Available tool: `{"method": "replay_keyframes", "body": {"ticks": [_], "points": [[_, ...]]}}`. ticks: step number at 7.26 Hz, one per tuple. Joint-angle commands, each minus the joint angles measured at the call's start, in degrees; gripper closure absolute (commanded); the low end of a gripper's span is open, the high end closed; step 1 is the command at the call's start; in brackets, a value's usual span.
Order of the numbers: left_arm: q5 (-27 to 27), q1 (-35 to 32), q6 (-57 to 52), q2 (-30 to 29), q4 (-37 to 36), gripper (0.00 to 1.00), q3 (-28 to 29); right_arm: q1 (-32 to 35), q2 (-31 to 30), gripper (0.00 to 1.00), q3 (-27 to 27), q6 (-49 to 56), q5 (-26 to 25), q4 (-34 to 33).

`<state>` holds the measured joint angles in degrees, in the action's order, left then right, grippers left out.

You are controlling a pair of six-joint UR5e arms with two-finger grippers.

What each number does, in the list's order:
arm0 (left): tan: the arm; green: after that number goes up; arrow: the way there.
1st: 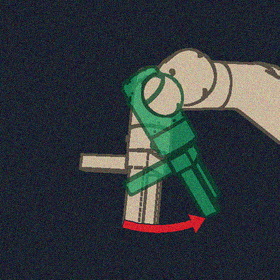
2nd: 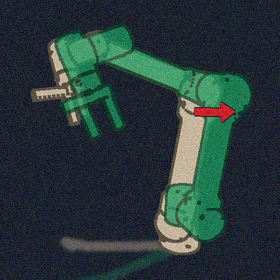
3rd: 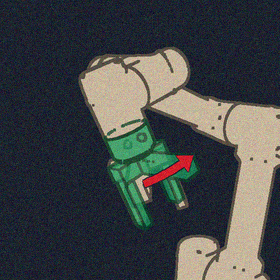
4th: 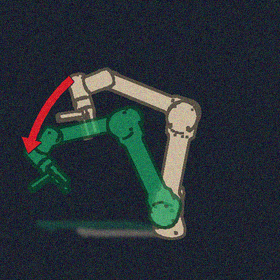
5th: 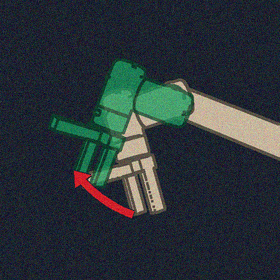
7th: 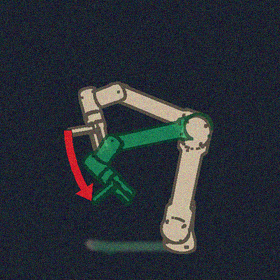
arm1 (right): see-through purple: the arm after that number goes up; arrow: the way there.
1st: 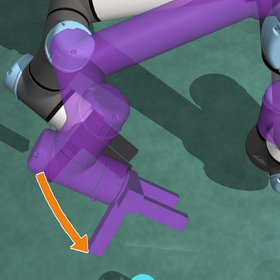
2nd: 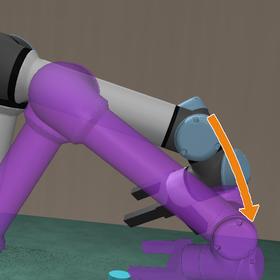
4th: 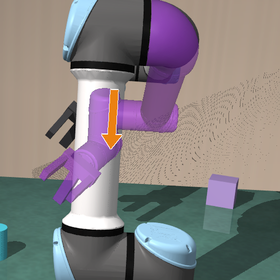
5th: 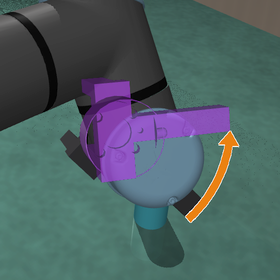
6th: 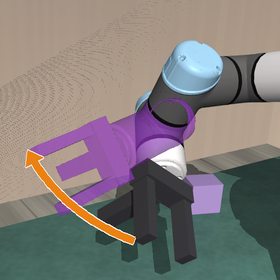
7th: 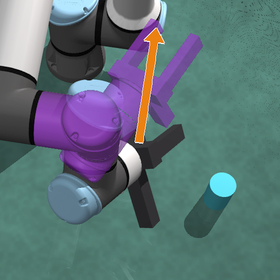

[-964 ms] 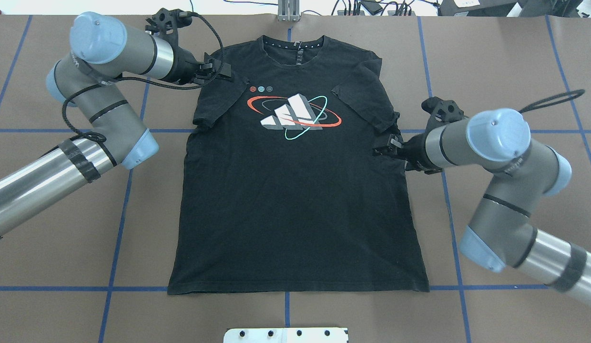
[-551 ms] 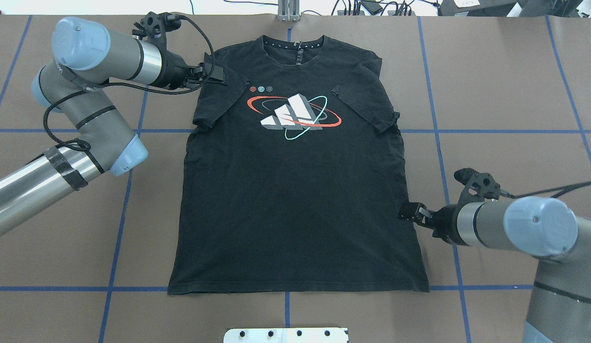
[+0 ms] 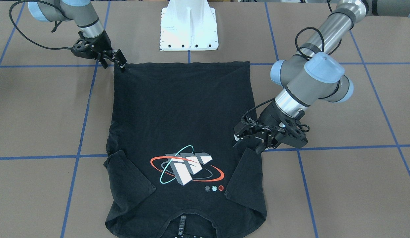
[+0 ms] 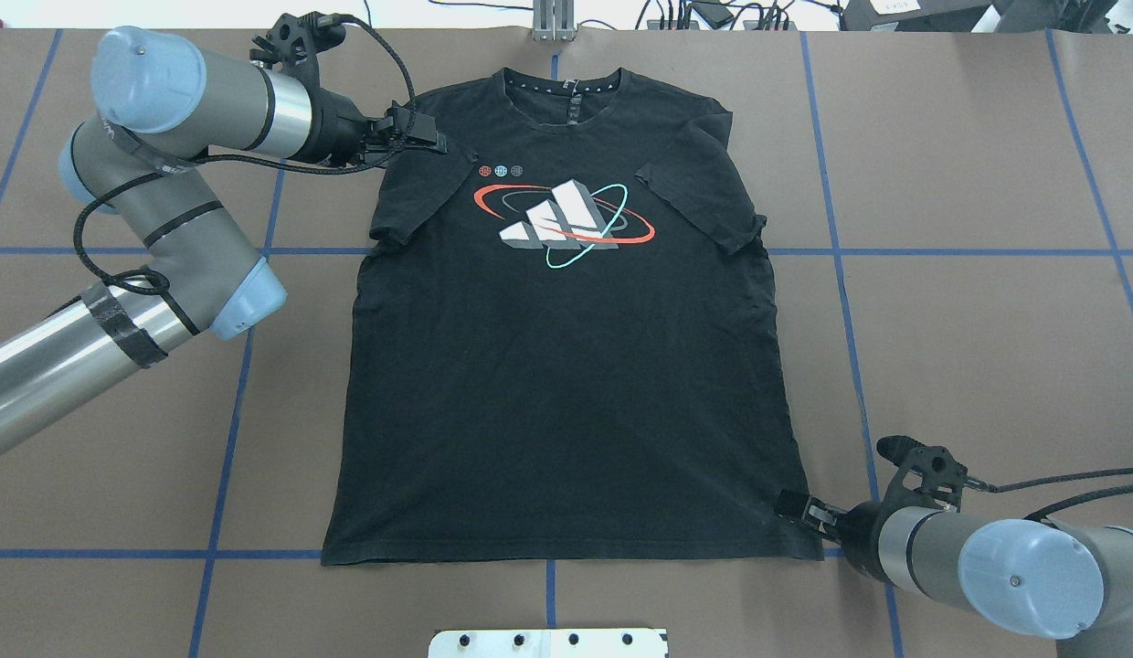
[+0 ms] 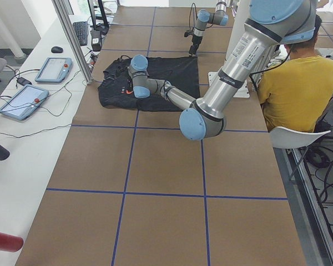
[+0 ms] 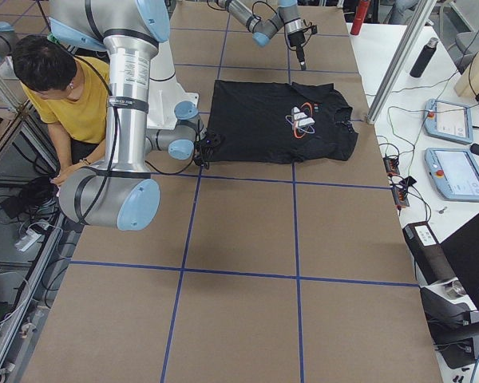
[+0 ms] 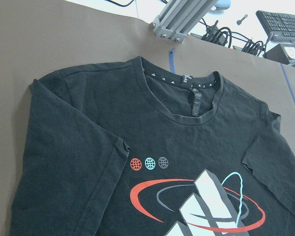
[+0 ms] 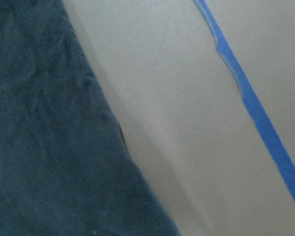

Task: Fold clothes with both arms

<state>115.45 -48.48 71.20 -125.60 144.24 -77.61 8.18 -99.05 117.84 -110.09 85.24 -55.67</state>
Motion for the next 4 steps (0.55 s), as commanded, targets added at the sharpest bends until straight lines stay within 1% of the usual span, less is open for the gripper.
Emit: {"method": "replay_keyframes", "body": {"ticks": [1, 2, 4], "points": [[0.0, 0.0, 0.1, 0.0, 0.0, 0.02, -0.1, -2.0, -0.4, 0.18, 1.4, -2.4, -0.8, 0.0], [0.0, 0.0, 0.1, 0.0, 0.0, 0.02, -0.1, -2.3, -0.4, 0.23, 1.4, -2.4, -0.8, 0.0], [-0.1, 0.0, 0.1, 0.0, 0.0, 0.02, -0.1, -3.1, -1.3, 0.24, 1.4, -2.5, -0.8, -0.1]]}}
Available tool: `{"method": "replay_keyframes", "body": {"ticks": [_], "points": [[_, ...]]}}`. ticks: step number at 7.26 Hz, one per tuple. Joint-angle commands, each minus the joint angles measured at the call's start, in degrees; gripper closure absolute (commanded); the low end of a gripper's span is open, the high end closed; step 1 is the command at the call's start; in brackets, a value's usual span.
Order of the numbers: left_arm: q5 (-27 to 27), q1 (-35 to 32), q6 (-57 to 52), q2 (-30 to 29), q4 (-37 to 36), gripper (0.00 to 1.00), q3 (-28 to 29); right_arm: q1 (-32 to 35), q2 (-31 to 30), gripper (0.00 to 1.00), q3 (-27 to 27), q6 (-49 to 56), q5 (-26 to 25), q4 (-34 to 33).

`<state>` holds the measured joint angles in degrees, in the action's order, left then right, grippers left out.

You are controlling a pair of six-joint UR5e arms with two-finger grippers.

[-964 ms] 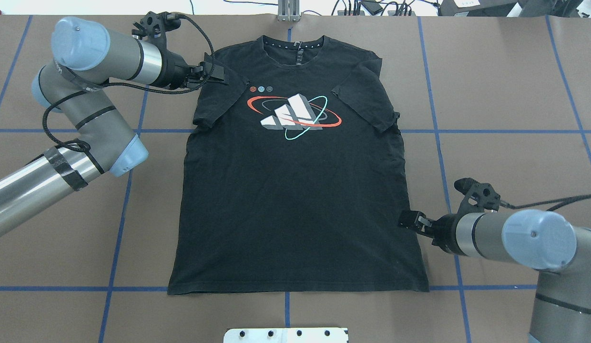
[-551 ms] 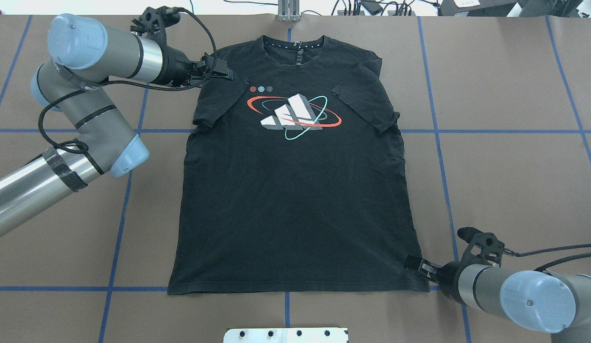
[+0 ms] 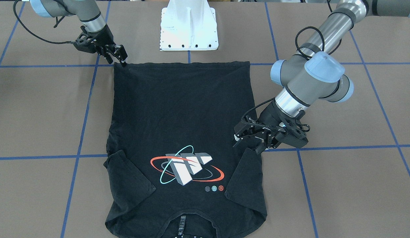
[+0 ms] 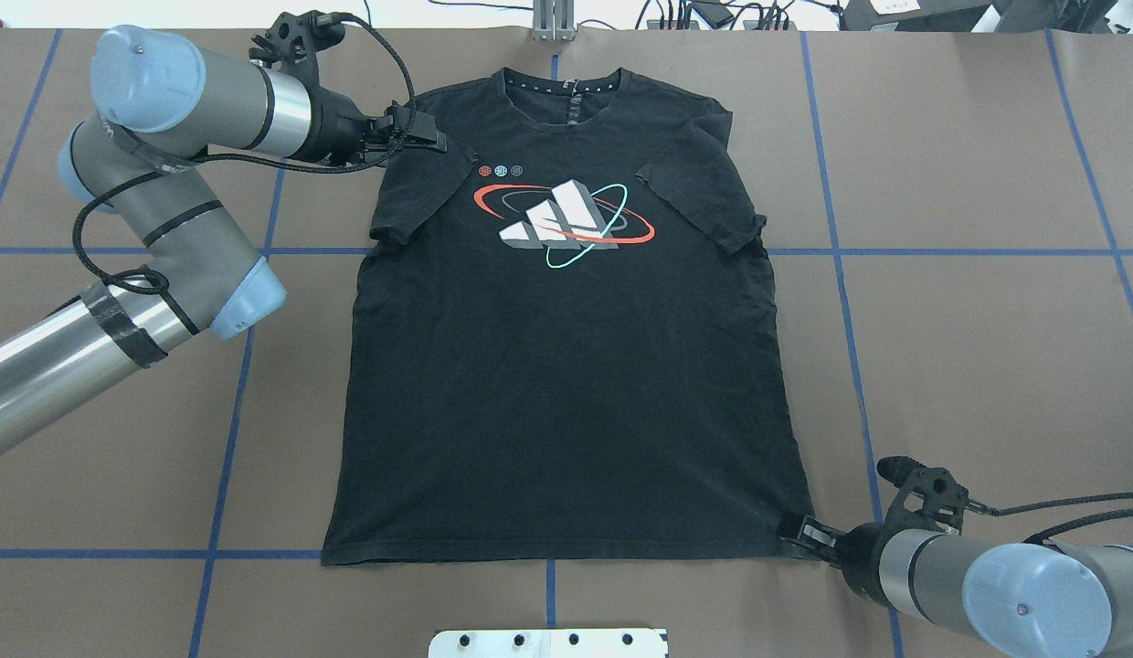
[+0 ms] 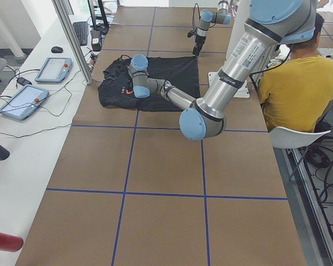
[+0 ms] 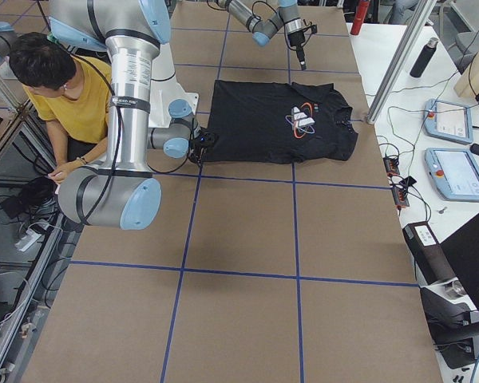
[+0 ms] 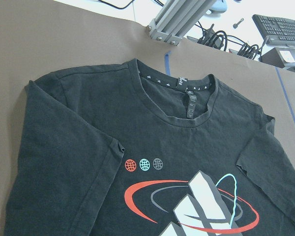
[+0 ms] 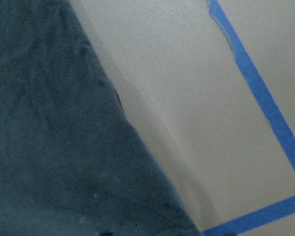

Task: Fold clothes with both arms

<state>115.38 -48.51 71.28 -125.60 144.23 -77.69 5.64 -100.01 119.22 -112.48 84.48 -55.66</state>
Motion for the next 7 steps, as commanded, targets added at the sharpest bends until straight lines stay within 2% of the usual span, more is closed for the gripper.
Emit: {"method": "replay_keyframes", "body": {"ticks": [1, 2, 3, 4, 5, 7], "points": [[-0.1, 0.0, 0.0, 0.0, 0.0, 0.02, 0.0, -0.7, -0.4, 0.29, 0.1, -0.5, -0.4, -0.1], [-0.1, 0.0, 0.0, 0.0, -0.1, 0.02, 0.0, -0.8, -0.4, 0.29, 0.1, -0.6, -0.4, -0.1], [-0.1, 0.0, 0.0, 0.0, -0.1, 0.02, 0.1, -0.9, -0.4, 0.33, 0.1, -0.6, -0.4, -0.1], [-0.1, 0.1, 0.0, 0.0, -0.1, 0.02, 0.1, -1.2, -0.8, 0.41, 0.1, -0.9, -0.4, -0.1], [-0.1, 0.1, 0.0, 0.0, -0.1, 0.02, 0.1, -1.4, -0.9, 0.55, 0.1, -1.5, -0.5, -0.1], [0.0, 0.1, 0.0, 0.0, -0.1, 0.02, 0.0, -1.5, -1.2, 0.9, 0.1, -1.5, -0.5, -0.1]]}}
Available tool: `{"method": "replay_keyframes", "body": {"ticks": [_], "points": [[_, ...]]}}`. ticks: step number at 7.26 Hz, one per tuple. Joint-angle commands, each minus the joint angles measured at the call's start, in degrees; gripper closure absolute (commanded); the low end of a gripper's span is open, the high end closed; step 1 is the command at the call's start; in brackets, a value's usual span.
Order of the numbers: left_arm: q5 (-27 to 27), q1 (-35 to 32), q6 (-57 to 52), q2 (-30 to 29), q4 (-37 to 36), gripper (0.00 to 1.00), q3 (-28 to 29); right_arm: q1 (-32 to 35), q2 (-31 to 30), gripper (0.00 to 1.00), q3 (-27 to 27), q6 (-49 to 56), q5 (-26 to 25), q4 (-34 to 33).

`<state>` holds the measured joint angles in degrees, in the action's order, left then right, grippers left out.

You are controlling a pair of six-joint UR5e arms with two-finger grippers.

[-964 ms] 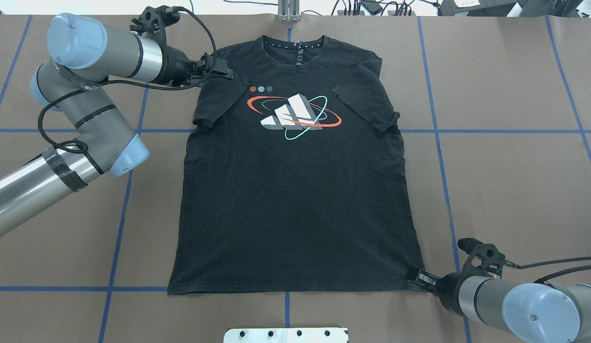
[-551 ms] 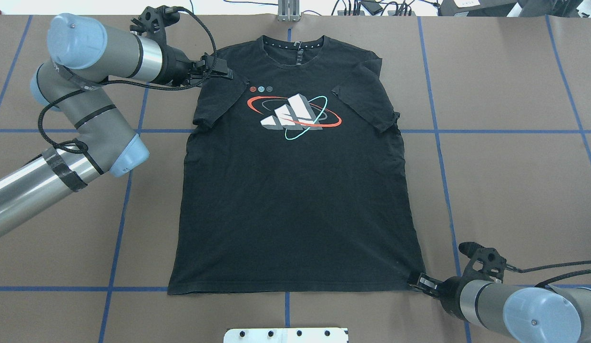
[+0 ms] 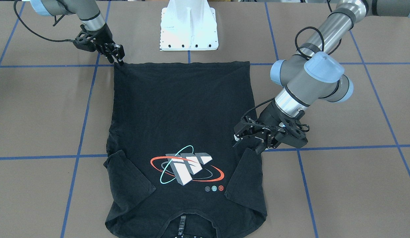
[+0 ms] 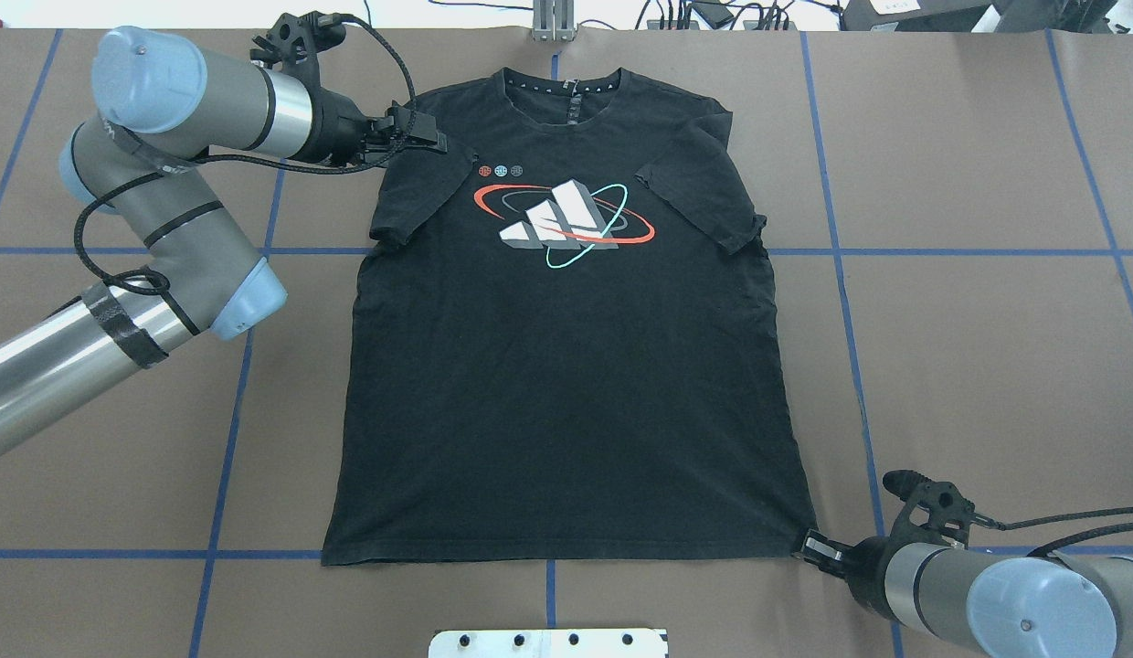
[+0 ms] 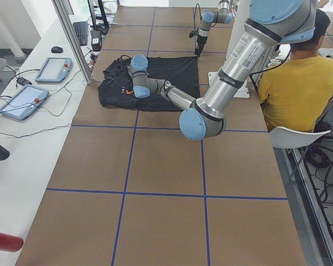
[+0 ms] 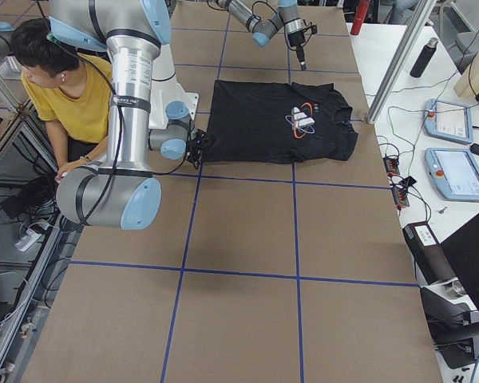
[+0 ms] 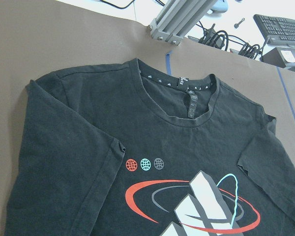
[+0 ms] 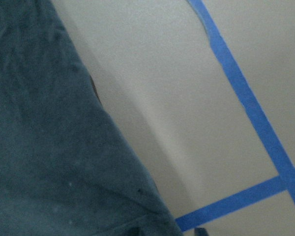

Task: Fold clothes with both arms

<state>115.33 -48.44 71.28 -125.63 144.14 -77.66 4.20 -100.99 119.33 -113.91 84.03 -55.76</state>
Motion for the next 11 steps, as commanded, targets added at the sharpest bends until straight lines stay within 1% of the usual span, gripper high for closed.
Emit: {"method": "replay_keyframes", "body": {"ticks": [1, 3, 4, 5, 6, 8, 9, 10, 11], "points": [[0.0, -0.1, 0.0, 0.0, 0.0, 0.02, 0.0, 0.0, -0.3, 1.0, 1.0, -0.1, 0.1, 0.0], [0.1, -0.1, 0.0, -0.1, 0.0, 0.02, 0.0, 0.1, -1.0, 1.0, 1.9, -0.2, 0.2, 0.0], [0.2, -0.1, 0.1, 0.0, 0.0, 0.02, -0.1, 0.1, -1.7, 1.0, 3.8, -0.1, 0.5, -0.1], [0.7, -0.1, 2.9, 0.1, -0.2, 0.02, -1.3, 0.1, -3.1, 1.0, 5.8, -0.2, 0.9, -0.1], [0.8, 0.0, 5.4, 2.9, -0.3, 0.02, -3.2, 0.1, -4.5, 1.0, 7.1, -0.2, 1.3, -0.1], [2.9, 0.6, 10.8, 13.8, -0.6, 0.02, -15.5, 0.1, -5.4, 1.0, 9.2, -0.2, 3.6, -0.1], [2.9, 1.5, 13.8, 16.1, -1.4, 0.02, -18.1, 0.1, -5.4, 1.0, 9.6, -0.2, 3.7, -0.1], [-0.6, 4.4, 14.5, 20.0, -1.4, 0.02, -21.3, 0.2, -5.4, 1.0, 10.5, -0.2, 3.7, -0.1], [-1.3, 6.4, 15.3, 25.1, -1.5, 0.01, -26.4, 0.3, -5.6, 1.0, 11.3, -0.2, 4.3, -0.1]]}}
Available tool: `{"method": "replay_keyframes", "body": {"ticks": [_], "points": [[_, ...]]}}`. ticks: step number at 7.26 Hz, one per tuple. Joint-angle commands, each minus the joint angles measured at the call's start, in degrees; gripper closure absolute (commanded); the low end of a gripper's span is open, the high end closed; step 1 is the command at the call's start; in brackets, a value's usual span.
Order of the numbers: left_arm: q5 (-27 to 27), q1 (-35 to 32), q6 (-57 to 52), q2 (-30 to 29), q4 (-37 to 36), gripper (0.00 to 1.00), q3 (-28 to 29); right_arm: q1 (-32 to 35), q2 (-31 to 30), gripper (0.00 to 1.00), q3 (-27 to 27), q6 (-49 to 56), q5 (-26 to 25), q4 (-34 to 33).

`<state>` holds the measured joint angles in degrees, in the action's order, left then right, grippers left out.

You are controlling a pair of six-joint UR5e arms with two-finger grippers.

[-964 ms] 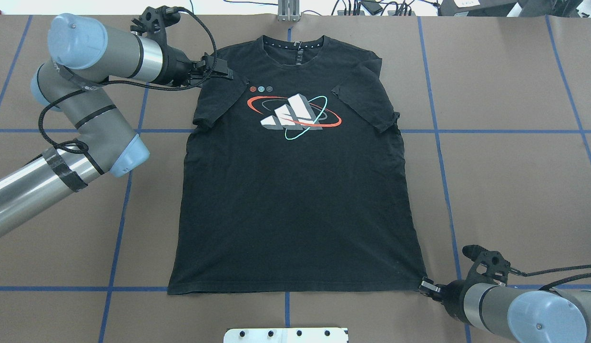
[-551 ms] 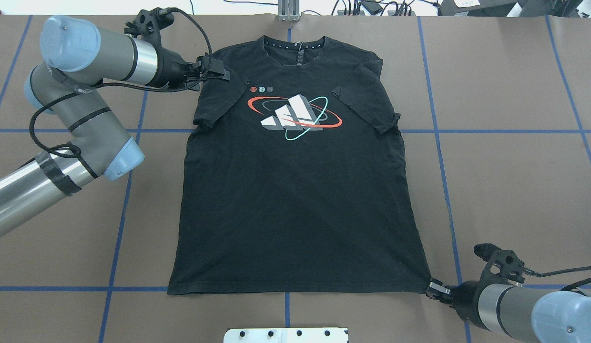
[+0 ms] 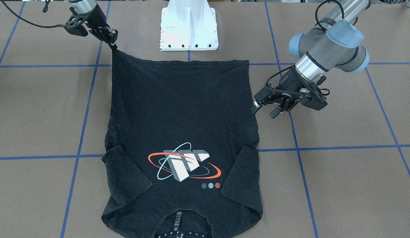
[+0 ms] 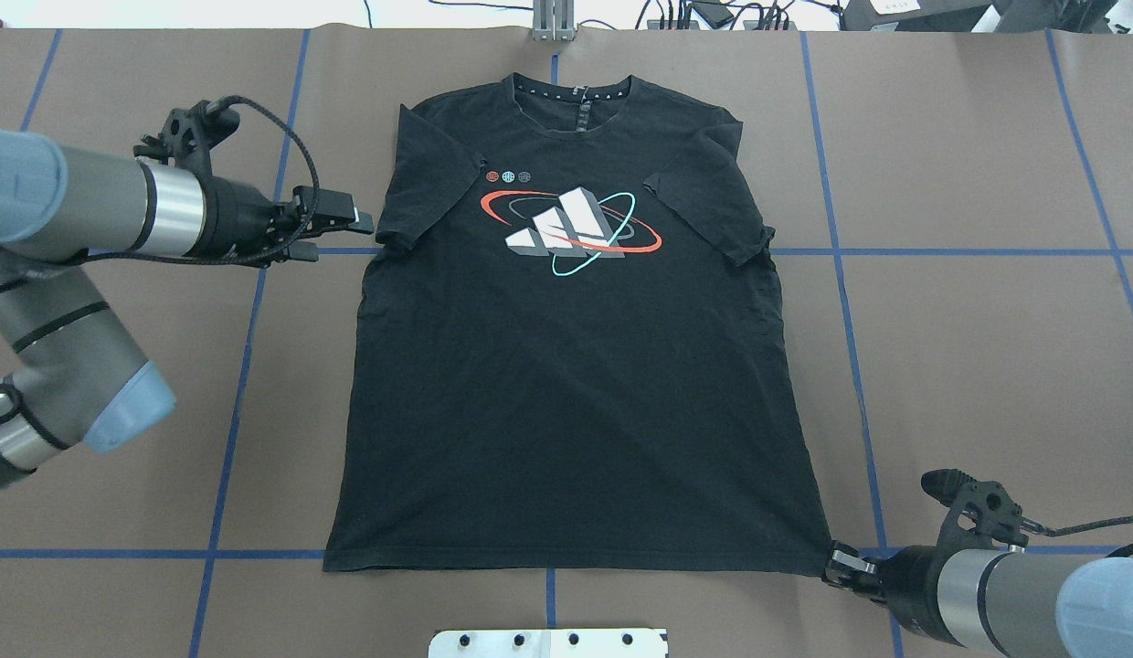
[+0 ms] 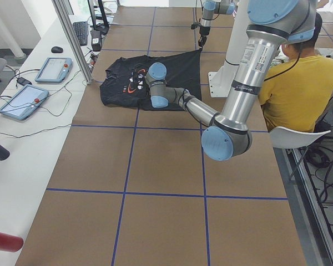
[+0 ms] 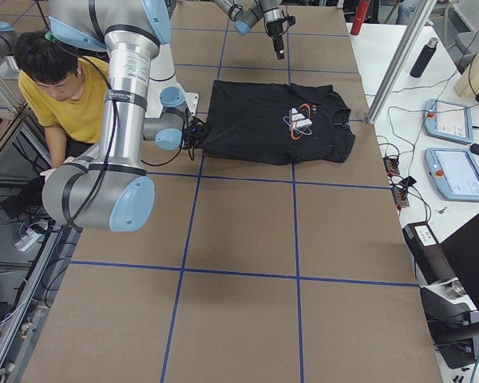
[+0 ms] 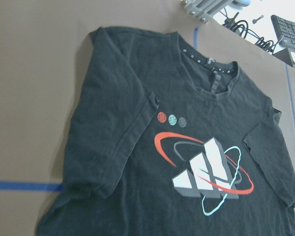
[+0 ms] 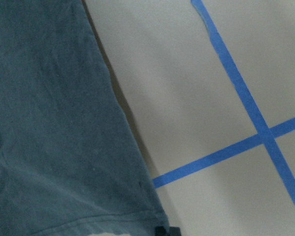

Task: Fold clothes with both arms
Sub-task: 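Move the left gripper down to the other hem corner and grasp it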

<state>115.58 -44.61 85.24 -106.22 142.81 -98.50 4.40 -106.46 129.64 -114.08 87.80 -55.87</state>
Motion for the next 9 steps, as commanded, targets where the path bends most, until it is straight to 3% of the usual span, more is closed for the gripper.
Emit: {"method": "replay_keyframes", "body": {"ticks": [1, 4, 7, 9], "points": [[-2.2, 5.5, 4.7, 9.8, -0.2, 0.01, -9.8, 0.3, -0.1, 1.0, 1.4, 0.0, 0.7, 0.0], [-17.5, 21.6, 19.3, 14.1, -0.7, 0.01, -14.3, 1.4, -1.8, 1.0, 2.4, 0.1, 2.5, 0.0], [-23.9, 31.0, 22.5, 15.7, -8.1, 0.01, -14.5, 1.2, -2.0, 1.0, 3.0, 0.1, 2.8, 0.0], [-24.3, 34.5, 24.0, 16.0, -9.8, 0.08, -14.4, 1.1, -1.8, 1.0, 2.9, 0.1, 2.8, -0.1]]}}
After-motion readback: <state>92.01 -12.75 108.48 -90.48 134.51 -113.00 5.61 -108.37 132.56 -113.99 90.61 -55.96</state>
